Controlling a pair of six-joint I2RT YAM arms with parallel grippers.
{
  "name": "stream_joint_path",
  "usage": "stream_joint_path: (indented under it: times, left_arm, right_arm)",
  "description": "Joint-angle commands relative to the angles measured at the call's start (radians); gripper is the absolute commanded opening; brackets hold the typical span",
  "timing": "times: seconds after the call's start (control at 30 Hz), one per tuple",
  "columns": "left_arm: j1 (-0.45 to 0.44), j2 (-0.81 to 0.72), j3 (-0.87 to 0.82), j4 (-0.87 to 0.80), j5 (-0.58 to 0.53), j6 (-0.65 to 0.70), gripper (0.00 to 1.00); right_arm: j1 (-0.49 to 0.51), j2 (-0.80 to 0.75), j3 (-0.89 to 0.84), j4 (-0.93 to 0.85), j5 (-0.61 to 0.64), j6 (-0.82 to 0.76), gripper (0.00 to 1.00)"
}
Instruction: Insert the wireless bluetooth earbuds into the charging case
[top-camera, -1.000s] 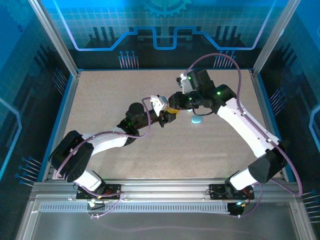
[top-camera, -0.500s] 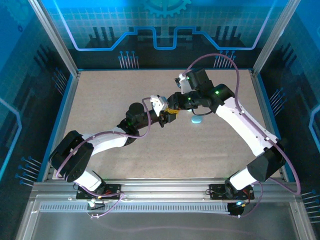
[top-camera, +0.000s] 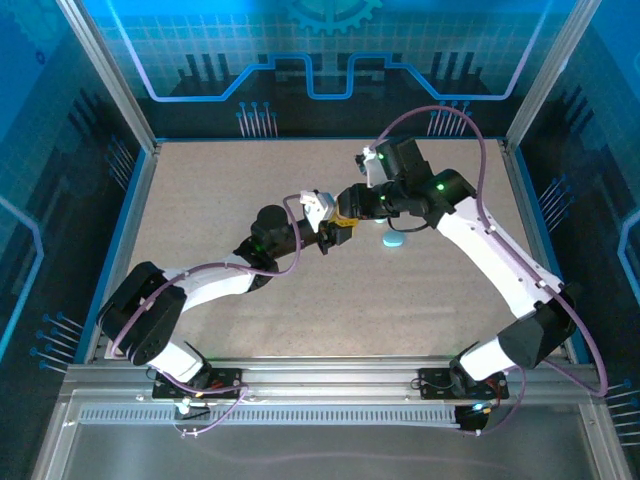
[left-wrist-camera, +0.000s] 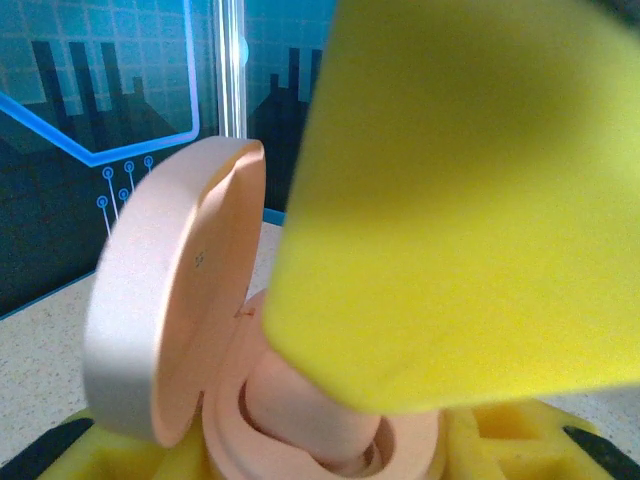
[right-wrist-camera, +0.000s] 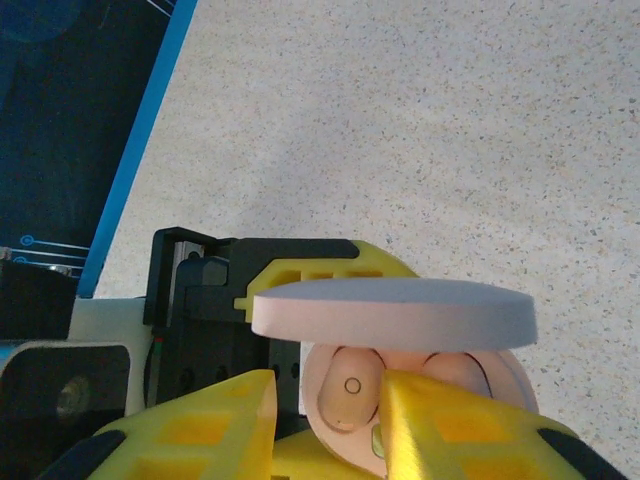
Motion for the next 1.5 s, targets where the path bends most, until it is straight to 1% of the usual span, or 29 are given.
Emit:
stream_joint_path:
  times: [0.0,0.17,0.27,0.33,0.4,0.47,0.53,0.6,0.7,0.8,1.0,1.13,1.23,1.47]
  left_arm:
    - [-0.007,-0.036,0.006,0.047,-0.006,0.019,0.32]
    - [-0.006,-0.036,0.006,0.051,-0.002,0.021,0.32]
    - [-0.008,-0.037,0.001,0.051,0.014,0.031,0.32]
    - [-0.006,-0.041,-0.001,0.049,0.04,0.043,0.32]
    - [-0.006,-0.046,-0.002,0.047,0.087,0.063,0.32]
    - [-0.006,-0.051,-0.001,0.041,0.128,0.08,0.32]
    - [-0.005,-0.057,-0.001,0.03,0.154,0.091,0.32]
    - [-0.006,-0.064,0.003,0.017,0.169,0.093,0.32]
    - [-0.006,-0.074,0.025,-0.033,0.208,0.101,0.32]
    - [-0.006,-0.079,0.039,-0.059,0.232,0.106,0.32]
    - [-0.006,-0.086,0.04,-0.041,0.189,0.081,0.31]
    - [0.001,-0.09,0.043,-0.021,0.184,0.051,0.31]
    - [0.01,-0.087,0.045,-0.007,0.181,0.032,0.31]
    - [0.024,-0.068,0.047,0.052,0.192,-0.025,0.31]
  right_arm:
    - [0.009,-0.076,0.003,0.017,0.034,-0.021,0.36]
    - [-0.009,-0.133,-0.044,0.067,0.037,-0.011,0.36]
    - [-0.015,-0.169,-0.069,0.093,0.081,-0.007,0.34]
    - [-0.033,-0.192,-0.085,0.105,0.111,-0.003,0.33]
    - [-0.067,-0.201,-0.089,0.105,0.109,0.007,0.35]
    - [-0.111,-0.192,-0.078,0.093,0.074,0.02,0.36]
    - [-0.156,-0.167,-0.055,0.078,0.0,0.032,0.39]
    - [-0.18,-0.13,-0.024,0.059,-0.064,0.034,0.41]
    - [-0.192,-0.065,0.032,0.012,-0.137,0.034,0.45]
    - [-0.192,-0.026,0.051,0.004,-0.179,0.038,0.48]
    - [-0.192,0.023,0.048,-0.015,-0.273,0.021,0.49]
    - [-0.19,-0.002,-0.012,0.013,-0.343,-0.014,0.47]
    - [-0.193,-0.03,-0.05,0.026,-0.354,-0.025,0.47]
    - [-0.224,-0.077,-0.133,0.081,-0.419,0.004,0.46]
